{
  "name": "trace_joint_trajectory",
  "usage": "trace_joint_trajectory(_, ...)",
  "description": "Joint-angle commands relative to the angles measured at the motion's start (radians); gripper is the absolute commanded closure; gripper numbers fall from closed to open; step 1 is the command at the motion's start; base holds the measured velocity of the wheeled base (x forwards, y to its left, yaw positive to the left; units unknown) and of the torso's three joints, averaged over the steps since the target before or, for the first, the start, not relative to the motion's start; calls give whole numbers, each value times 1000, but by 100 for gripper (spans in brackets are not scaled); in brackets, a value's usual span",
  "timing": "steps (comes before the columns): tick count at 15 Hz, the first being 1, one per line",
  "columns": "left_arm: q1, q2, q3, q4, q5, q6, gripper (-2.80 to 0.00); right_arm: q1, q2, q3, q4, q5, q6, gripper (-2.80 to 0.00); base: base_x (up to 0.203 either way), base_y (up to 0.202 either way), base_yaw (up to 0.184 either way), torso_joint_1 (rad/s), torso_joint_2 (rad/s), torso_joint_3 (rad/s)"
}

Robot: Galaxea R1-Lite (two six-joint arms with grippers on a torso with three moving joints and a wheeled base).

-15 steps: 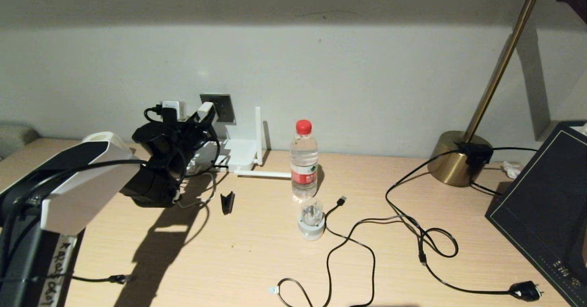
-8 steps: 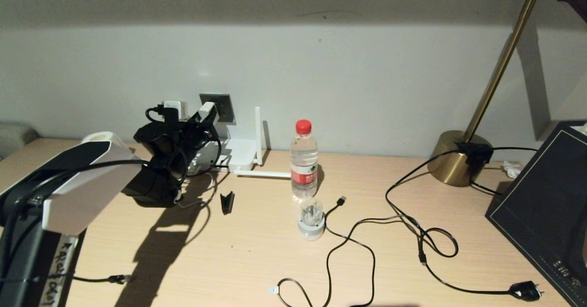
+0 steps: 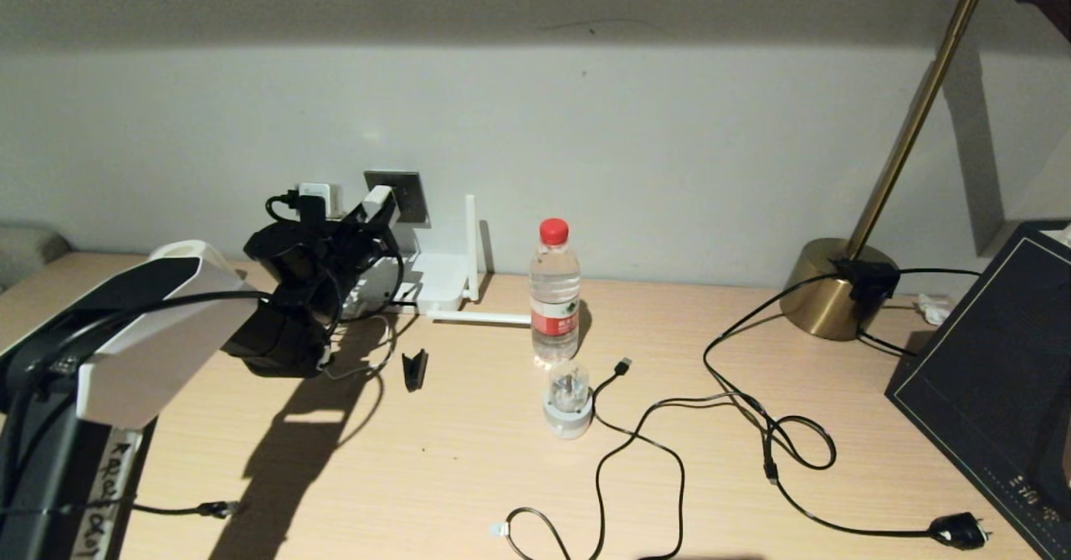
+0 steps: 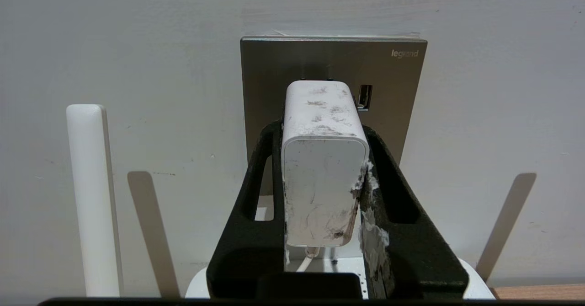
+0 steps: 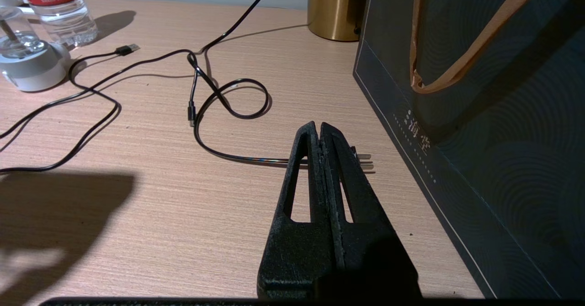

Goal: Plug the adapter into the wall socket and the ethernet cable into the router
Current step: Pick up plug

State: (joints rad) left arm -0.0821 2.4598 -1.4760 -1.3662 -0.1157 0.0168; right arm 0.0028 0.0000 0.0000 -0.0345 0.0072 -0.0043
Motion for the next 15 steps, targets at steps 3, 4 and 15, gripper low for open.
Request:
trace_joint_trajectory(3, 1, -4, -10, 9, -1, 0, 0, 0, 0, 11, -1, 0, 0, 0, 0, 0, 0, 0, 0, 0)
trace_joint_trajectory(4, 1, -4, -13, 14, -1, 0, 0, 0, 0, 11, -1, 0, 0, 0, 0, 0, 0, 0, 0, 0)
trace_joint_trajectory(15, 1, 21, -52, 42, 1, 1, 0, 0, 0, 11, -1, 0, 0, 0, 0, 0, 0, 0, 0, 0)
